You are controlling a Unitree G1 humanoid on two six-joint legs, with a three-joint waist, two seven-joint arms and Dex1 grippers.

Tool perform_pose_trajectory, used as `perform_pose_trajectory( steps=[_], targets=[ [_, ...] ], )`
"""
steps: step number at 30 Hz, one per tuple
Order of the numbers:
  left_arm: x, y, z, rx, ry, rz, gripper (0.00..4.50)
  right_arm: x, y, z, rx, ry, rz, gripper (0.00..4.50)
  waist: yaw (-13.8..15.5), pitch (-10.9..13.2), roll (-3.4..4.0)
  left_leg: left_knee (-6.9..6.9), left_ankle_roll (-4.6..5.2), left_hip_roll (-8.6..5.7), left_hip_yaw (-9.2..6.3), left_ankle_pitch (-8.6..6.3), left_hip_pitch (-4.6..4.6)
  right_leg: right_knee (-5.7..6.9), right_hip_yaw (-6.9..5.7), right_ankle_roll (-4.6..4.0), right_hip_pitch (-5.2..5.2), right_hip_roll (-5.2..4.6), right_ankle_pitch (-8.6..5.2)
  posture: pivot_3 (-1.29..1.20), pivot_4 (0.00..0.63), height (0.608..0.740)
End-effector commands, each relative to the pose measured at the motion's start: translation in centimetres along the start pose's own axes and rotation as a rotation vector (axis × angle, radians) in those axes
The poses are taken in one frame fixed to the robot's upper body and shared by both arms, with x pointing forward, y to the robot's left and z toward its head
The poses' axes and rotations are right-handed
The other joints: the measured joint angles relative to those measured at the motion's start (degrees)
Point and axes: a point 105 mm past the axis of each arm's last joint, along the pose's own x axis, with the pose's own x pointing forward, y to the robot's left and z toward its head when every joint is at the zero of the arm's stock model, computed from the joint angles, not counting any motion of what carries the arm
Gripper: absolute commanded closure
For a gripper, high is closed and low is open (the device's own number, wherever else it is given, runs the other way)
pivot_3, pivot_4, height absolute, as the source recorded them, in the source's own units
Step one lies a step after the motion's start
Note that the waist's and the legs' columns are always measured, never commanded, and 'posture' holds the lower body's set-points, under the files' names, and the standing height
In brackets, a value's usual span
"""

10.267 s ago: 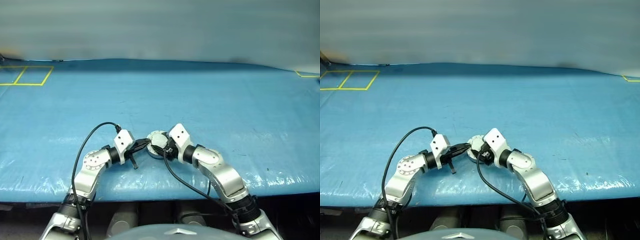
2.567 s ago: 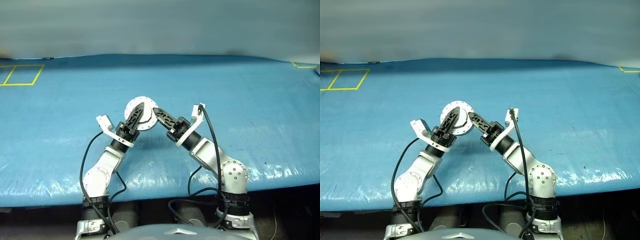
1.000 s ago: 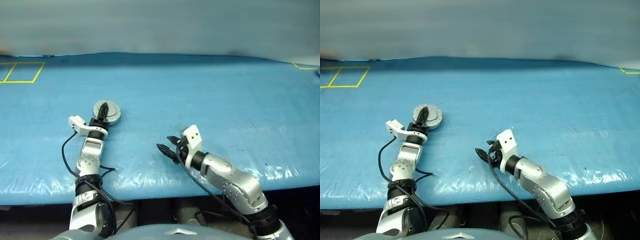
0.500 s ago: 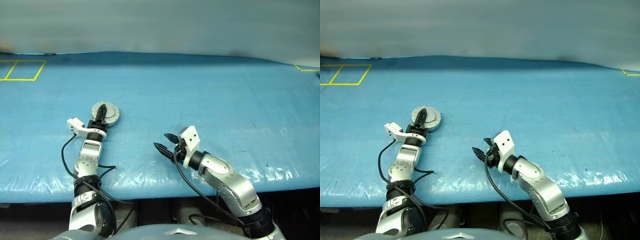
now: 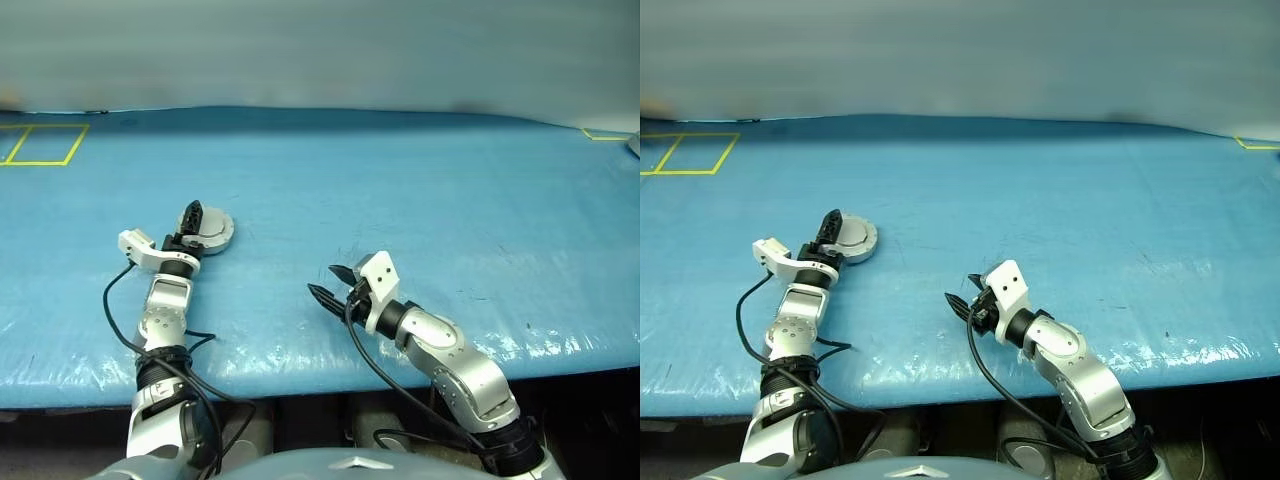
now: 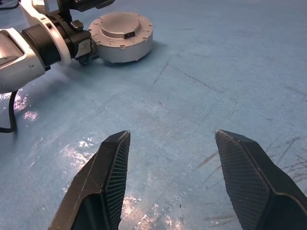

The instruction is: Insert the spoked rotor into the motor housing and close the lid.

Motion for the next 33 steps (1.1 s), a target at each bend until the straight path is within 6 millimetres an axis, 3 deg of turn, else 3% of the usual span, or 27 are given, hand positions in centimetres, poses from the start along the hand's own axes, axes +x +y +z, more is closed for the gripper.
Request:
perform_pose_trajectory(
  steps=[1,6,9,11,14,17,25,29,33],
  targets=[
    [-0.4,1.2,3.8,0.068,-0.104,0.051,0.06,-0.2,-0.1,0.5,0.009,-0.023,-0.009,1.53,0.0,0.0,0.00,-0.01,0.00,0.00,-0.01,0.00,-0.01,0.00,0.00,0.06,-0.01,0.00,0.06,0.00,0.150,0.740],
    [-1.0,0.1,6.1,0.160,-0.116,-0.020,0.06,-0.2,-0.2,0.5,0.006,-0.027,-0.026,1.53,0.5,0.0,-0.03,-0.01,0.00,-0.04,-0.02,0.00,-0.05,-0.06,0.01,-0.10,-0.02,-0.04,0.17,0.00,0.150,0.740],
    [-1.4,-2.3,6.7,0.263,-0.100,-0.111,0.06,-0.4,-1.5,1.1,-0.021,-0.059,-0.104,1.53,0.6,0.0,-0.08,0.01,-0.01,-0.02,-0.04,0.00,-0.06,-0.07,0.01,-0.13,-0.01,-0.04,0.15,0.00,0.150,0.740],
    [-1.7,-4.8,6.0,0.417,-0.074,-0.192,0.06,-0.6,-2.9,1.9,-0.061,-0.092,-0.201,1.53,0.7,0.0,-0.09,0.01,-0.03,0.01,-0.05,0.01,-0.06,-0.06,0.02,-0.29,-0.01,-0.08,0.07,0.00,0.150,0.740],
    [-2.7,-9.4,3.3,0.605,-0.024,-0.359,0.06,-0.9,-4.2,2.8,-0.093,-0.124,-0.287,1.53,0.8,0.0,-0.09,0.01,-0.05,0.02,-0.03,0.03,-0.04,-0.08,0.04,-0.35,-0.01,-0.12,0.09,0.00,0.150,0.740],
    [-3.5,-11.6,0.4,0.681,0.026,-0.429,0.06,-0.9,-5.1,3.5,-0.132,-0.153,-0.372,1.53,0.7,0.0,-0.06,0.00,-0.05,0.02,0.03,0.04,-0.04,-0.08,0.12,-0.35,0.01,-0.16,0.11,0.00,0.150,0.740],
    [-5.5,-12.1,-4.9,0.787,0.061,-0.358,0.06,-2.1,-7.0,3.7,-0.129,-0.202,-0.704,1.53,0.6,-0.1,-0.02,-0.20,-0.12,0.04,0.08,0.07,-0.04,0.03,0.13,-0.44,-0.18,0.03,0.11,0.00,0.150,0.740],
    [-6.2,-10.7,-5.7,0.832,0.074,-0.279,0.06,-3.0,-7.4,2.4,-0.169,-0.160,-0.803,1.53,0.6,-0.1,-0.02,-0.21,-0.11,-0.02,0.07,0.07,-0.06,0.00,0.14,-0.52,-0.17,-0.02,0.05,0.00,0.150,0.740],
    [-6.5,-9.6,-5.5,0.866,0.055,-0.203,0.06,-2.9,-6.8,1.6,-0.221,-0.134,-0.792,1.53,0.6,-0.1,-0.01,-0.07,-0.10,0.01,0.09,0.06,-0.02,0.00,0.12,-0.24,-0.09,-0.03,-0.12,0.00,0.150,0.740]
  ],
)
